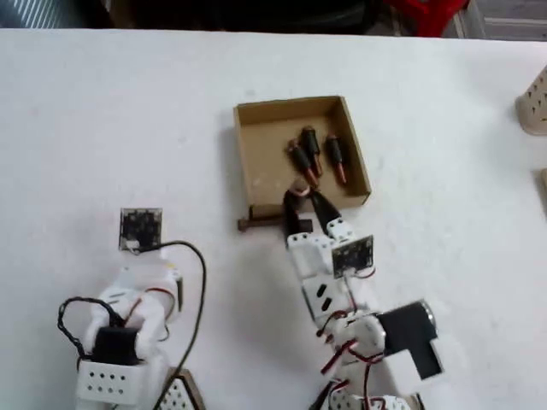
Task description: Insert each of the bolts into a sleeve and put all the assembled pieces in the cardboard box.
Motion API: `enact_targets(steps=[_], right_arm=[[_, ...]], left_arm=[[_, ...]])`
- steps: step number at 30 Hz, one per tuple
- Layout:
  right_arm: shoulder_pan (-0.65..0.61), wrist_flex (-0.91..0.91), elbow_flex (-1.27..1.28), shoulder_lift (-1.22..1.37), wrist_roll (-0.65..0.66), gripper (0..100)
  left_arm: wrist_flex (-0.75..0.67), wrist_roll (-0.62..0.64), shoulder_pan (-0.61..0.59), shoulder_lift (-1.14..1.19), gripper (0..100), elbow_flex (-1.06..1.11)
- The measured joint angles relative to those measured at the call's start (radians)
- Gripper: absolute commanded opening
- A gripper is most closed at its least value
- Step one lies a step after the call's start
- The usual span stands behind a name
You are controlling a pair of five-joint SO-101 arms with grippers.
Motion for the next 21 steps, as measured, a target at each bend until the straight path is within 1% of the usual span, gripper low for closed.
enact_targets(steps=[3,6,11,16,21], right_arm=[[0.041,0.112,-0.011,-0.095,0.0,1.6],[0.083,0.272,-0.037,-0.196,0.0,1.6],[0.138,0.608,-0.092,-0.393,0.0,1.7],[0.15,0.956,-0.184,-0.575,0.0,1.8],[0.157,1.287,-0.336,-0.667,0.0,1.8]], left_arm=[[0.0,-0.044,-0.003,0.0,2,0.0],[0.0,-0.06,-0.003,0.0,2,0.0],[0.0,-0.063,-0.003,0.0,2,0.0],[0.0,-0.063,-0.003,0.0,2,0.0],[0.0,-0.063,-0.003,0.0,2,0.0]])
